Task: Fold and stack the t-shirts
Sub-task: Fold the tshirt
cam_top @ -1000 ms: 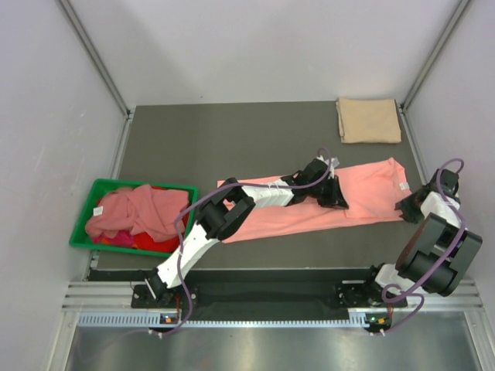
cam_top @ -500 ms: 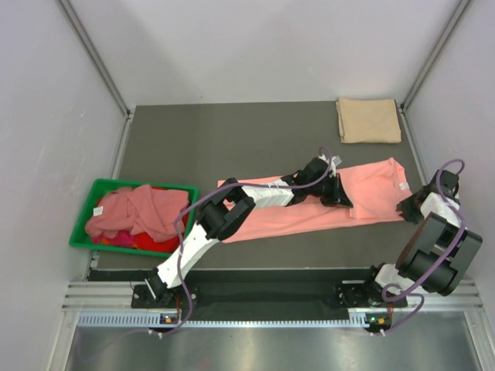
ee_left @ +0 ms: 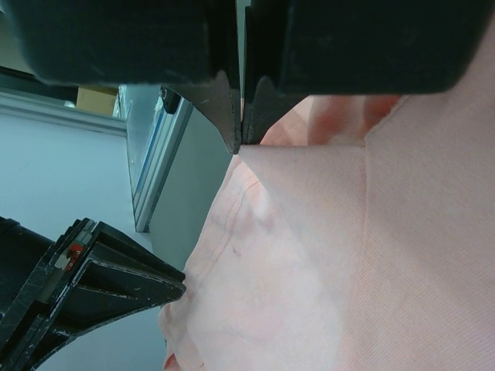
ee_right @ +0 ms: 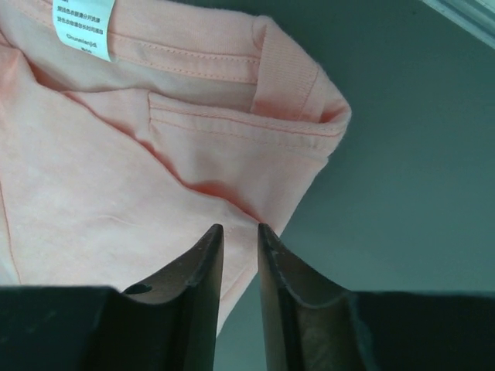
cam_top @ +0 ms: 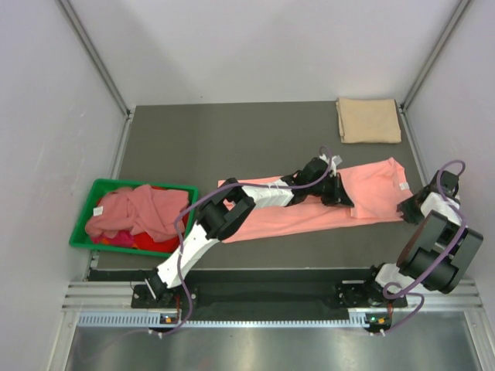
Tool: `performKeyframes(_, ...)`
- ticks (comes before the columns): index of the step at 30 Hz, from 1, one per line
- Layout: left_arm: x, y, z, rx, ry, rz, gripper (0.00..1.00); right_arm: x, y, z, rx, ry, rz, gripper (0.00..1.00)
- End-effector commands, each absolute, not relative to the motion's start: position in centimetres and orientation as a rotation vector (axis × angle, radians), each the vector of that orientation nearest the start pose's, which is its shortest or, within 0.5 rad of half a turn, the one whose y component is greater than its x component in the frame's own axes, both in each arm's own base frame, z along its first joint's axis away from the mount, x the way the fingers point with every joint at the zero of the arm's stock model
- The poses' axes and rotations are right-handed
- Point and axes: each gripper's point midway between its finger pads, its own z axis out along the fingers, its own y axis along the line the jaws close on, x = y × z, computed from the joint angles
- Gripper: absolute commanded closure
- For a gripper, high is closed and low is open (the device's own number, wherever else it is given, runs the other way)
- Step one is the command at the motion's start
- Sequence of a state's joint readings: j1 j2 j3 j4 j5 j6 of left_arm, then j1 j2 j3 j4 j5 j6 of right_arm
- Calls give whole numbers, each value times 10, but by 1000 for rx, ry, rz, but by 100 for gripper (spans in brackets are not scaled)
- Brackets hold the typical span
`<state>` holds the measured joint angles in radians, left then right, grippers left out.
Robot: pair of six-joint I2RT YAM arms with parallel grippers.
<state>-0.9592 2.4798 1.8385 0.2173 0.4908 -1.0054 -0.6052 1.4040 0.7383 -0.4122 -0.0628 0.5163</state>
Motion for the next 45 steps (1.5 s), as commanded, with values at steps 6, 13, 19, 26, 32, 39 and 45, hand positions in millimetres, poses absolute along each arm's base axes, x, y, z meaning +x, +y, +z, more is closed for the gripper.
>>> performKeyframes(6,273,-600,102,386,2280,-1699,100,251,-156,44,1356,2227,-48,69)
performKeyframes(13,272,-602,99,369,2280,-1735,100,250,-154,34,1378,2231,-36,70)
performKeyframes(19,272,-602,94,373,2289,-1726,100,259,-151,31,1366,2219,23,79)
performKeyframes(26,272,-602,92,382,2294,-1713,100,262,-150,39,1338,2195,33,91)
performKeyframes(32,271,-601,91,383,2299,-1711,100,264,-151,40,1333,2198,37,90)
performKeyframes(39,271,-601,91,388,2299,-1713,100,264,-153,47,1331,2186,24,82)
performKeyframes(45,270,-601,90,391,2299,-1711,100,267,-154,51,1333,2177,33,84)
